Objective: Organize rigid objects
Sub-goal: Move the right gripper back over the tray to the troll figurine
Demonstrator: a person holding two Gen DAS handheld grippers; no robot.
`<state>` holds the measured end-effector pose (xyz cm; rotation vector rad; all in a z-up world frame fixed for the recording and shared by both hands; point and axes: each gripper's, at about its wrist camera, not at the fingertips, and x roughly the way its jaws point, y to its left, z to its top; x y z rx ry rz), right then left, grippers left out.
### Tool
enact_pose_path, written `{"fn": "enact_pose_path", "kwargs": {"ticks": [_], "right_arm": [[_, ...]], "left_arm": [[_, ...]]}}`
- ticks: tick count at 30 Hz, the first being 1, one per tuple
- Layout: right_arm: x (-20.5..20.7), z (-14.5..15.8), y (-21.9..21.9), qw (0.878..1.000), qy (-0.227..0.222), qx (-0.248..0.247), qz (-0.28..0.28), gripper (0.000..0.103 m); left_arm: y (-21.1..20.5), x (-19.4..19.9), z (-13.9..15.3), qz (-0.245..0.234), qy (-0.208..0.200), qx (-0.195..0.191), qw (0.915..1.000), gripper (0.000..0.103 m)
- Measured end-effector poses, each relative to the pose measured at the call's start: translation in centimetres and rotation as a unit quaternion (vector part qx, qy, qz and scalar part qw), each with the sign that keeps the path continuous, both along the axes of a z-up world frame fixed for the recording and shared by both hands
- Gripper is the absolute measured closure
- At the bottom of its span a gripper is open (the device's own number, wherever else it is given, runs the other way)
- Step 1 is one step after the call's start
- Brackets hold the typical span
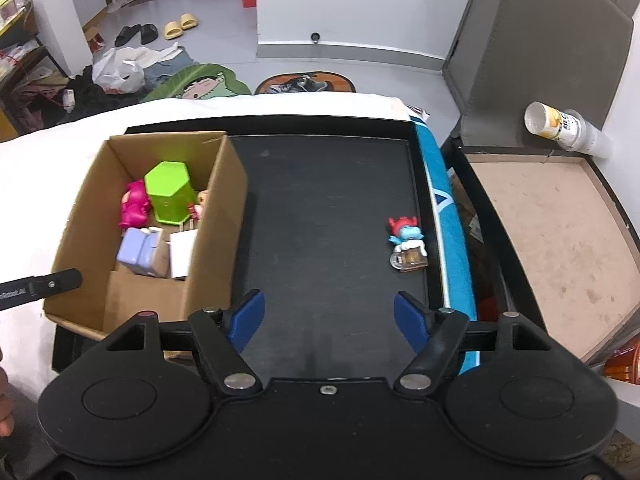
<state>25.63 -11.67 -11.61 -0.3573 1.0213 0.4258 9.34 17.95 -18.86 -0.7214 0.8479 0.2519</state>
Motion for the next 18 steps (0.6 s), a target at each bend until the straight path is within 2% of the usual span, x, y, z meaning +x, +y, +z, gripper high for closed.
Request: {"fn": "enact_pose_path", "kwargs": {"ticks": [14, 18], "right_arm": [[5.1, -1.7, -2.7, 0.999, -0.005, -0.006, -0.051, 0.033], [6.1, -2.5, -3.0, 0.998, 0.000, -0.003, -0.057, 0.037]], "left_arm": [[0.1, 0.0, -0.1, 0.000, 0.000, -0.001, 1.0000, 0.082], [0.1, -0.1, 0.0, -0.001, 0.001, 0.001, 1.0000, 0.081]]}}
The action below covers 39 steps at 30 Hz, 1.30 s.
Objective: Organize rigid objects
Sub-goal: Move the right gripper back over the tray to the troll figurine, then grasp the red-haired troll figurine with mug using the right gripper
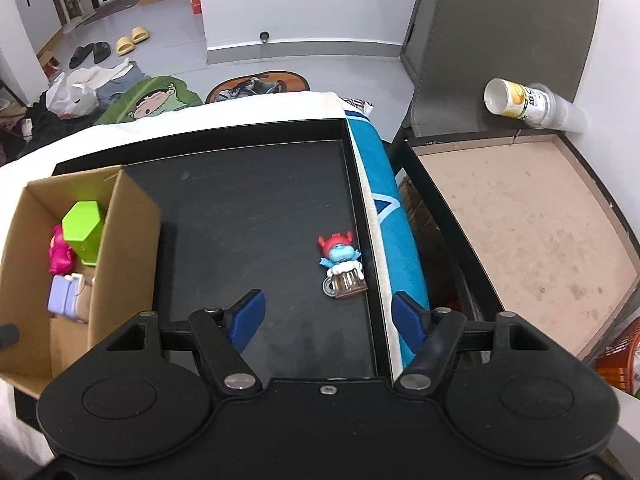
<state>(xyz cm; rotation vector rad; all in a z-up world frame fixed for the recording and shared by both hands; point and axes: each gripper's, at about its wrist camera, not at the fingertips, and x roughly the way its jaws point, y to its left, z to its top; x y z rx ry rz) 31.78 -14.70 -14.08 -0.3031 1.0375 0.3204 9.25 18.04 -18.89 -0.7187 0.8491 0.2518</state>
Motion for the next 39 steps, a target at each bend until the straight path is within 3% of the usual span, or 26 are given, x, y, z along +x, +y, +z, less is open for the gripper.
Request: {"fn": "enact_pose_path", "kwargs": {"ticks": [16, 25, 28, 39], "right_arm": [[2.7, -2.5, 2.2, 0.999, 0.009, -0.036, 0.023, 0.043], [3.8, -5.1, 3.1, 0.997, 0.006, -0.070, 0.022, 0.055], [4.0, -6.1, 3.1, 0.997, 0.011, -0.073, 0.017, 0.064], [3.8, -7.8, 3.3, 0.995, 0.014, -0.100, 0.023, 0.066]], "left_arm": [[0.0, 0.1, 0.0, 0.001, 0.001, -0.004, 1.0000, 0.081], [0.1, 0.1, 0.0, 0.001, 0.002, -0.005, 1.0000, 0.081], [0.1, 0.1, 0.0, 0.001, 0.001, -0.005, 1.0000, 0.081], [0.0, 0.2, -0.1, 0.000, 0.002, -0.004, 1.0000, 0.081]]}}
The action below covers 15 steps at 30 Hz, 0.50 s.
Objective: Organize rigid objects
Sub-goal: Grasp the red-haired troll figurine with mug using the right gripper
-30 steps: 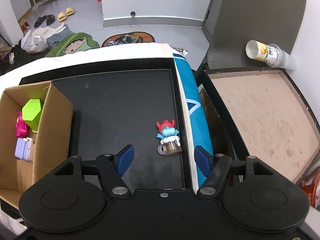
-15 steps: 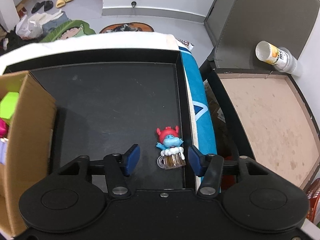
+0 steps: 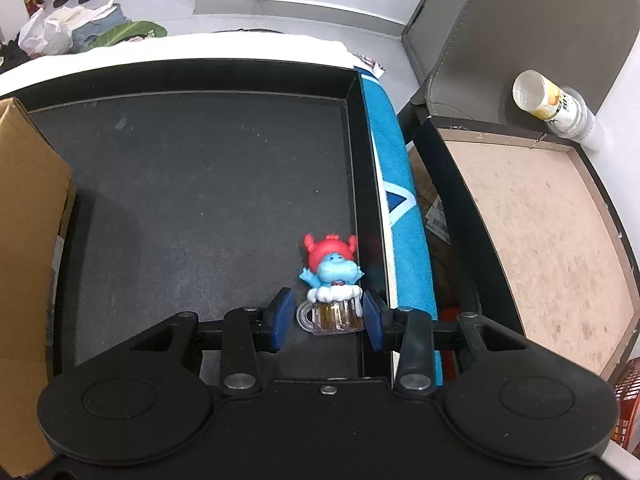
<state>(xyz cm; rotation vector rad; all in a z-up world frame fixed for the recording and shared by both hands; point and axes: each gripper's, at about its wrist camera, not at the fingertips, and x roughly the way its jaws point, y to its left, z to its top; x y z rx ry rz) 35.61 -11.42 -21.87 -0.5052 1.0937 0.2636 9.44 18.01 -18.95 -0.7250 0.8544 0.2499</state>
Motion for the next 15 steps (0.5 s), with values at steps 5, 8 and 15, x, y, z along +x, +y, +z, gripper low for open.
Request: {"fn": "enact_pose_path", "kwargs": {"ticks": [5, 8, 15], "right_arm": [[-0.3, -0.1, 0.1, 1.000, 0.002, 0.008, 0.000, 0.066], [-0.9, 0.0, 0.3, 1.000, 0.010, -0.002, 0.012, 0.066], [-2.6, 1.8, 0.4, 1.000, 0.009, 0.004, 0.012, 0.066]], "left_arm": [[0.0, 0.0, 0.0, 0.000, 0.000, -0.002, 1.0000, 0.081], [0.0, 0.0, 0.0, 0.000, 0.000, -0.002, 1.0000, 0.081], [-0.1, 0.0, 0.0, -0.001, -0.001, -0.002, 1.0000, 0.081]]}}
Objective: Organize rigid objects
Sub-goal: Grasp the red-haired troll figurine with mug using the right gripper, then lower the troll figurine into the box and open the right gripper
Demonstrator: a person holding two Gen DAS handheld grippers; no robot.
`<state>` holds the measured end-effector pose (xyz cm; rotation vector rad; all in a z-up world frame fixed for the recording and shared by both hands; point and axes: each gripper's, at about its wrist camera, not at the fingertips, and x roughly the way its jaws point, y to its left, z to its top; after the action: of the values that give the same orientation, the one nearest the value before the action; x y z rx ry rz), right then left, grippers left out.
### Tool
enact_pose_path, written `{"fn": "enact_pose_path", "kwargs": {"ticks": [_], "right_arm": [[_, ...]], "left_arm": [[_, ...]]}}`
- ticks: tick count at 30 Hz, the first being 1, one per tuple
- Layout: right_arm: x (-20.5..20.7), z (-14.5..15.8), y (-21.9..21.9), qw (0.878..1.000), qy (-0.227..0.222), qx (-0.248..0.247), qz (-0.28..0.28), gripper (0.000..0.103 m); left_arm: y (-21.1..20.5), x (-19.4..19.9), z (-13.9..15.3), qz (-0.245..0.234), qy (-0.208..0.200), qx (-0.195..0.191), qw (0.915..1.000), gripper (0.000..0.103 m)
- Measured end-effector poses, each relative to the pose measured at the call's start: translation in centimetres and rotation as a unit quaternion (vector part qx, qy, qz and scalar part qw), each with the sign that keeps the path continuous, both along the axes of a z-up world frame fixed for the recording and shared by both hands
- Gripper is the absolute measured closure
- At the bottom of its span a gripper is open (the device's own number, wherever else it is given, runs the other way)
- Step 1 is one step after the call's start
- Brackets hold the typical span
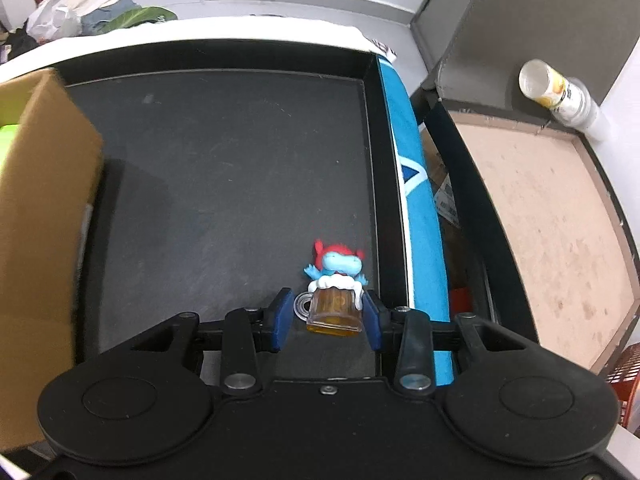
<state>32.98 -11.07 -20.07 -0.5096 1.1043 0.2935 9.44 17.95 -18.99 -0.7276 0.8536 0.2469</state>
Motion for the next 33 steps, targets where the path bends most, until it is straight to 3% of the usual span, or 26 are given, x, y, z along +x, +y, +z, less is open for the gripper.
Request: {"fn": "enact_pose_path", "kwargs": {"ticks": [16, 33], "right_arm": [[-4.6, 6.4, 2.5, 0.998, -0.015, 0.042, 0.055, 0.067], [-8.7, 14.3, 7.7, 0.985, -0.058, 0.101, 0.131, 0.066]], "left_arm": [[-0.1, 0.0, 0.0, -0.001, 0.000, 0.001, 1.0000, 0.081], [-0.1, 0.0, 0.1, -0.001, -0.001, 0.001, 1.0000, 0.081]]}}
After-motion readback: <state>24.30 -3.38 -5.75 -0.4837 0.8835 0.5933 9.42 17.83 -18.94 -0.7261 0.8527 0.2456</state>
